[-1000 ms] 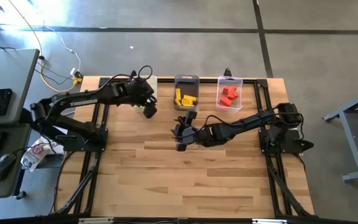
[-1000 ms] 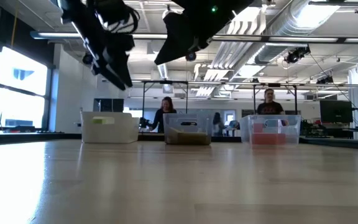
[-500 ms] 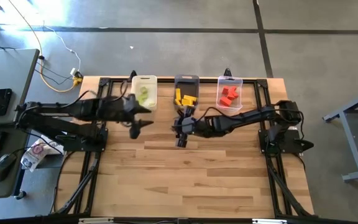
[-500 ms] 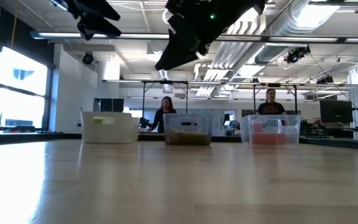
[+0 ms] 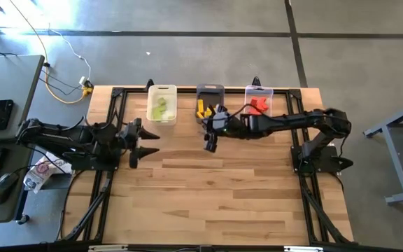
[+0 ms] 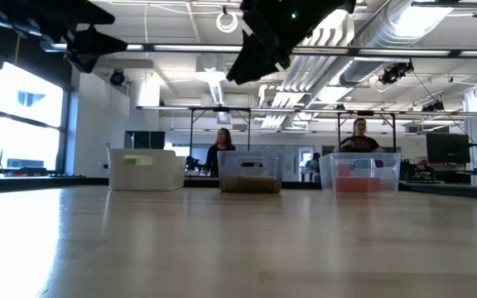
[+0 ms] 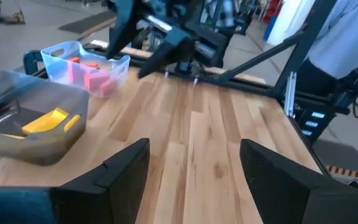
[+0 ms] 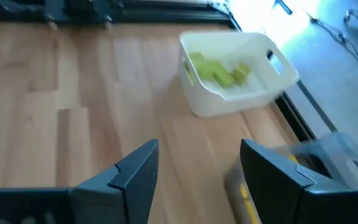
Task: Sort & place blocks by color
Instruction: Return to Home Position
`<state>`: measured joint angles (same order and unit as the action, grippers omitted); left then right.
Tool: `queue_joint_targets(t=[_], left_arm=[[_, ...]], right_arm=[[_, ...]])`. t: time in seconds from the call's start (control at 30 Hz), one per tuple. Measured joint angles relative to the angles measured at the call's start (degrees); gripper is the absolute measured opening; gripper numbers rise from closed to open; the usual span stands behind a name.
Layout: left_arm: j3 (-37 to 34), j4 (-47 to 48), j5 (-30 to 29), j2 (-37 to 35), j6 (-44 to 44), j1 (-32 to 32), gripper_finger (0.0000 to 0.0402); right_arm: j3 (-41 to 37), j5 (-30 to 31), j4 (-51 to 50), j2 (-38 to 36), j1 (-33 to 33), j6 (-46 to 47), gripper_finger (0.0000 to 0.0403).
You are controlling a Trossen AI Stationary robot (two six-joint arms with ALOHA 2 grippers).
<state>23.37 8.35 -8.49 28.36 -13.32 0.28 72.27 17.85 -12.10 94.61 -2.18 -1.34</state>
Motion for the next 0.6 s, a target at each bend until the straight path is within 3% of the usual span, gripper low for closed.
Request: queue_joint_targets(t=[0.3,0.6], left_arm=[[-9.99,-2.68,-1.16,-9.45,0.06,-2.88,0.0239],[-17.80,-7.87,-0.91,-14.84,5.76,-4.11,0.0239]], right_arm=[[-0.02,-5.72,-3.77,2.04,-5.40,2.10,0.0213],[-0.02,-6.08,-4.74,2.64,-6.20,2.61,0.0213]])
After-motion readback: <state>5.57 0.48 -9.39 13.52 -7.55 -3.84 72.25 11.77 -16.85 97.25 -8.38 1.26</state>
